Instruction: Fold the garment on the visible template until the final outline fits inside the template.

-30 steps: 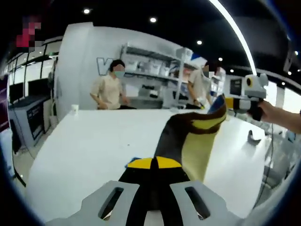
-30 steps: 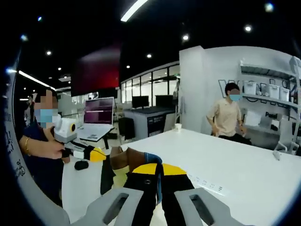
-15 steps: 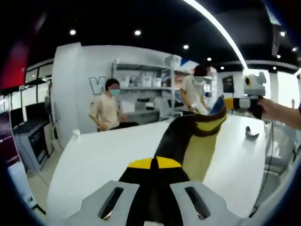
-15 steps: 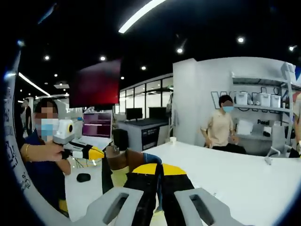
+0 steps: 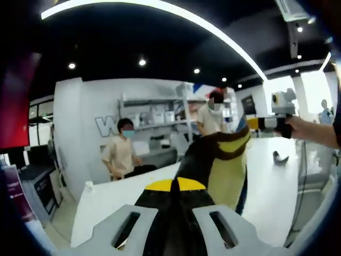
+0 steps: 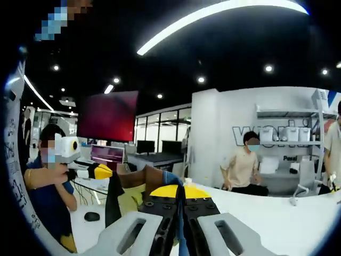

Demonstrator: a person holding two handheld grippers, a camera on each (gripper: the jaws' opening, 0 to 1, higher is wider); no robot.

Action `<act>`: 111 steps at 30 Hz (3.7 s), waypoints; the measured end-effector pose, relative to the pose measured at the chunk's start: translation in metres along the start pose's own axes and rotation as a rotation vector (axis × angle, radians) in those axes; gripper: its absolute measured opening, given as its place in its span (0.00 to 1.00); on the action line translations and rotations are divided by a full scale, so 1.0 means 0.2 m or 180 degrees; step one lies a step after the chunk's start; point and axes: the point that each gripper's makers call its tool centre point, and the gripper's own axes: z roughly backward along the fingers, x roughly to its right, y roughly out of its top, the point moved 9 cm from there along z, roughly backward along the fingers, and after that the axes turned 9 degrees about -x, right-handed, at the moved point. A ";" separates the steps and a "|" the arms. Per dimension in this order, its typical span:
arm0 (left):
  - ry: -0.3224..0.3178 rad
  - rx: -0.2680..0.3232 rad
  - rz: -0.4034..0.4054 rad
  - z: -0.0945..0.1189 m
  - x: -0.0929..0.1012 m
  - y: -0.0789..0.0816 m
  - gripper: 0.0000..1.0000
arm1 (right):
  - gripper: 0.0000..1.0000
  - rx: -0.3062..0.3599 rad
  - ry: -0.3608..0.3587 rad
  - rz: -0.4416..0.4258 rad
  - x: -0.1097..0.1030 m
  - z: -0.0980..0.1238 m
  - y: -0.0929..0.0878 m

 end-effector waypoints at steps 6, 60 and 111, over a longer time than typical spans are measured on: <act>-0.0078 0.0150 -0.0131 0.03 -0.02 0.12 0.00 | 0.00 0.0110 -0.0063 0.0052 0.02 0.07 0.08; -0.0171 -0.1358 0.0181 -0.90 -0.28 -0.76 0.00 | 0.00 -0.1146 -0.0122 -0.0645 0.45 -0.66 -0.89; -0.0106 -0.1658 0.0196 -1.00 -0.35 -0.96 0.00 | 0.00 -0.1374 -0.0310 -0.0862 0.50 -0.77 -1.13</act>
